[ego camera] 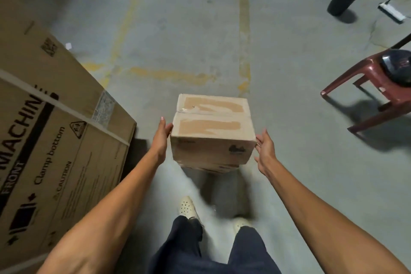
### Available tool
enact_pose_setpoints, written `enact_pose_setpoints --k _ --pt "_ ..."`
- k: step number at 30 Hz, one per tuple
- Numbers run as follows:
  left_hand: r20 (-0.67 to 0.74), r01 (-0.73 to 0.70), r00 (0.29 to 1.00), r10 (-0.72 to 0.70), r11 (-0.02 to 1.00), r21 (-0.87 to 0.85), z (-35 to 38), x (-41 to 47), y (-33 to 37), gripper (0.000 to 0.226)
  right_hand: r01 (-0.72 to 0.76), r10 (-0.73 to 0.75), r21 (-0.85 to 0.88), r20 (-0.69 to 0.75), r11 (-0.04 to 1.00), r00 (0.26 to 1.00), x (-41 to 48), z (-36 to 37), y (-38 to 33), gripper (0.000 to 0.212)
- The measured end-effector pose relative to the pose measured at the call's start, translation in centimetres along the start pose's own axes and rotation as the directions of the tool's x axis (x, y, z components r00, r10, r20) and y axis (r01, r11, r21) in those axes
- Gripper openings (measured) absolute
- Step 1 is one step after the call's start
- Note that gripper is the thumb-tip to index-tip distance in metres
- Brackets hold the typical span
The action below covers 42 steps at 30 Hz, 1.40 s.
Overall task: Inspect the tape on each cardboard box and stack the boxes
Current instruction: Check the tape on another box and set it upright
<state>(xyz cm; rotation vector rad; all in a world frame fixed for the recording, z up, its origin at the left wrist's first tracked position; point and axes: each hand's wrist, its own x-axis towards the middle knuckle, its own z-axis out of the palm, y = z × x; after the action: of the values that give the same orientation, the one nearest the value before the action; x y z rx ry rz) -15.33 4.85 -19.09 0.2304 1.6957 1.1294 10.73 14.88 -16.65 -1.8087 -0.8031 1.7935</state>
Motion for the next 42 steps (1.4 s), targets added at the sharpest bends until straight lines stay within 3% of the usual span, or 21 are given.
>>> enact_pose_setpoints --k 6,13,17,21,23,28,32,34,38,42 --pt "-0.239 -0.147 0.969 0.068 0.932 -0.331 0.0 -7.9 1.7 0.072 0.149 -0.141 -0.073 0.096 0.986 0.985 -2.8 -2.1 -4.5 0.02" --pt "-0.519 -0.349 0.852 0.071 0.816 -0.461 -2.1 -21.6 -1.8 0.076 0.179 -0.135 -0.094 0.357 0.979 0.924 -8.8 -1.8 -3.1 0.017" --pt "-0.644 -0.435 0.765 0.004 0.74 -0.512 -4.1 -29.9 -5.3 0.075 0.28 -0.13 -0.201 0.546 0.939 0.828 -13.8 0.5 -0.4 0.015" --pt "-0.757 -0.524 0.647 -0.093 0.667 -0.53 -6.4 -38.5 -10.9 0.077 0.561 -0.168 -0.33 0.733 0.76 0.659 -19.6 3.8 3.7 0.009" --pt "-0.812 -0.57 0.564 -0.15 0.641 -0.514 -7.8 -43.2 -14.2 0.077 0.65 -0.144 -0.33 0.813 0.685 0.565 -23.1 5.4 6.3 0.015" --pt "-0.923 -0.686 0.239 -0.303 0.62 -0.381 -12.1 -57.0 -22.7 0.071 0.736 0.023 -0.219 0.963 0.641 0.267 -34.6 9.4 14.3 0.033" --pt "-0.952 -0.687 0.011 -0.306 0.689 -0.23 -14.1 -68.7 -27.8 0.052 0.697 0.086 -0.162 0.986 0.699 0.143 -44.4 11.9 21.9 0.05" --pt "-0.953 -0.648 -0.109 -0.283 0.747 -0.147 -14.9 -74.2 -29.5 0.056 0.677 0.078 -0.113 0.994 0.727 0.081 -50.4 11.7 24.5 0.055" --pt "-0.929 -0.614 -0.309 -0.205 0.789 0.03 -16.5 -83.7 -31.2 0.042 0.652 0.078 0.038 0.986 0.757 -0.149 -61.0 10.5 28.5 0.018" --pt "-0.856 -0.595 -0.466 -0.223 0.795 0.117 -15.9 -91.8 -33.0 0.028 0.574 0.093 0.075 0.962 0.815 -0.258 -69.6 9.6 32.7 0.022"
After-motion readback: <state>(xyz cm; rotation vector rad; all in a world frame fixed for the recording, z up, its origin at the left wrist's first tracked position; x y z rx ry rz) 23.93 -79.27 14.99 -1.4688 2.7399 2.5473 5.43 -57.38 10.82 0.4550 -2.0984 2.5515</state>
